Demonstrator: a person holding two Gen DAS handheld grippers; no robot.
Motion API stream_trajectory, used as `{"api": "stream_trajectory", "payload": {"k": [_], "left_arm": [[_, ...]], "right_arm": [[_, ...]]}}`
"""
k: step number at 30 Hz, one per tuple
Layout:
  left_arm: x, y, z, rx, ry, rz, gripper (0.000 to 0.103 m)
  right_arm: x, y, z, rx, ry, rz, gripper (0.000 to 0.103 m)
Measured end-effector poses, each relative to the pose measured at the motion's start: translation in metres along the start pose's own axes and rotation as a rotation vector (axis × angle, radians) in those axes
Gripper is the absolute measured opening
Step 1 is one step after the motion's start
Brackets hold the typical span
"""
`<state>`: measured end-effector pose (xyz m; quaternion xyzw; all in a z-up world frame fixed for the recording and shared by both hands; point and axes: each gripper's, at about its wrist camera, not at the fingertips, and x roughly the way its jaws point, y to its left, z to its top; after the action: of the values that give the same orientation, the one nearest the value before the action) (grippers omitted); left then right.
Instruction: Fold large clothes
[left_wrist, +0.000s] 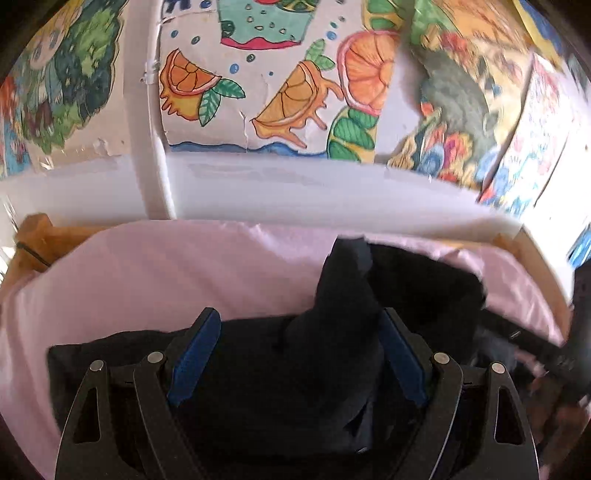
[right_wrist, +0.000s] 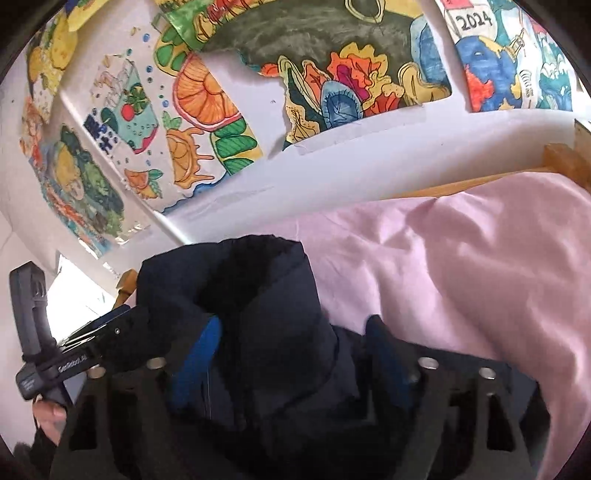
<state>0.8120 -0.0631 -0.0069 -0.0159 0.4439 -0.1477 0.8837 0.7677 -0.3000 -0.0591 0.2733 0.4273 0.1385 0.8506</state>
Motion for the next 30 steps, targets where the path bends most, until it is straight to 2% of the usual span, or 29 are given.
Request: {"api": "stream_trajectory", "payload": {"k": [1, 3, 4, 5, 6, 8, 9, 11, 15, 22, 27, 30], "left_arm": [[0.0, 0.0, 0.002, -0.012, -0.006, -0.015, 0.082], [0.001, -0.001, 0.003, -0.017, -0.013, -0.026, 0.074], [0.002, -0.002, 0.004, -0.022, -0.006, -0.021, 0.059], [0.004, -0.002, 0.004, -0.03, 0.004, -0.035, 0.05], [0.005, -0.002, 0.005, -0.041, 0.009, -0.048, 0.046], [0.005, -0.002, 0.005, -0.061, 0.016, -0.074, 0.022], [0.005, -0.003, 0.006, -0.063, 0.021, -0.085, 0.021], [0.002, -0.007, 0.006, -0.05, 0.018, -0.06, 0.012], [-0.024, -0.006, -0.006, -0.034, -0.024, -0.056, 0.007], [-0.112, -0.012, -0.044, 0.089, -0.107, -0.053, 0.006], [-0.155, -0.017, -0.094, 0.164, -0.163, -0.065, 0.005], [-0.164, -0.012, -0.126, 0.171, -0.18, -0.064, 0.005]], "right_arm": [[0.004, 0.0, 0.001, 0.006, 0.001, -0.006, 0.068], [0.011, -0.002, 0.002, 0.017, 0.0, -0.021, 0.06], [0.013, -0.003, 0.003, 0.03, -0.002, -0.022, 0.052], [0.015, -0.006, 0.003, 0.052, -0.008, -0.005, 0.046], [0.016, -0.007, 0.003, 0.063, -0.01, 0.006, 0.043], [0.016, -0.004, 0.0, 0.061, -0.019, 0.009, 0.033], [0.015, -0.002, -0.001, 0.052, -0.024, 0.01, 0.03], [0.009, 0.004, -0.003, 0.015, -0.037, 0.003, 0.025], [-0.009, 0.017, -0.008, -0.034, -0.061, -0.004, 0.021], [-0.068, 0.05, -0.031, -0.222, -0.132, -0.034, 0.02], [-0.112, 0.077, -0.085, -0.445, -0.222, -0.096, 0.018], [-0.125, 0.092, -0.132, -0.638, -0.291, -0.173, 0.018]]}}
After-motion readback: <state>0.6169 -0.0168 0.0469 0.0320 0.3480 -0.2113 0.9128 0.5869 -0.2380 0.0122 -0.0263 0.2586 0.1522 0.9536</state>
